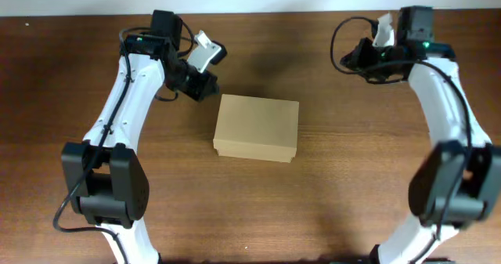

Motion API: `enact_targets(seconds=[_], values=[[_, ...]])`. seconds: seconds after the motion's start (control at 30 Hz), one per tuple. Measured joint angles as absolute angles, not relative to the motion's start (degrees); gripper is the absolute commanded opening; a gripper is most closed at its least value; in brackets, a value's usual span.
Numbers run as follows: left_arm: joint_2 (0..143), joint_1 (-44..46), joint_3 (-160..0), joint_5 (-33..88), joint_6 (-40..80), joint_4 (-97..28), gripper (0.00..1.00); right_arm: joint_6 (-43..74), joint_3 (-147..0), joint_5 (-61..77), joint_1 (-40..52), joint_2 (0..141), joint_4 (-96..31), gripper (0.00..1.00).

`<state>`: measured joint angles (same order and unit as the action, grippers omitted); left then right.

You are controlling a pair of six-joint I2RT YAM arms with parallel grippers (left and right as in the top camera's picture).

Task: Pack container
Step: 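Press down on the closed lid with both grippers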

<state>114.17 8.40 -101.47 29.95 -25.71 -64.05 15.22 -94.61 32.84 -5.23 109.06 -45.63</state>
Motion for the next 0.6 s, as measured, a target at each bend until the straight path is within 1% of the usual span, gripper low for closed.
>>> enact_targets(seconds=[0.1, 0.27, 0.4, 0.6], values=[[114.2, 8.6, -101.5, 30.0, -26.2, -67.2, 0.02, 10.0, -95.1, 32.8, -2.2, 104.5, -52.9, 0.04], [114.2, 9.2, -101.5, 30.5, -27.8, -71.6, 0.02, 3.4, -94.1, 33.0, 3.7, 103.8, -60.9, 0.04], [114.2, 10.7, -101.5, 30.8, -30.0, -74.7, 0.02, 0.7, -91.3, 33.2, 7.5, 103.8, -63.0, 0.04], [114.2, 11.7, -101.5, 30.8, -31.5, -75.3, 0.02, -2.7, -85.4, 35.9, 10.5, 103.8, -63.4, 0.04]])
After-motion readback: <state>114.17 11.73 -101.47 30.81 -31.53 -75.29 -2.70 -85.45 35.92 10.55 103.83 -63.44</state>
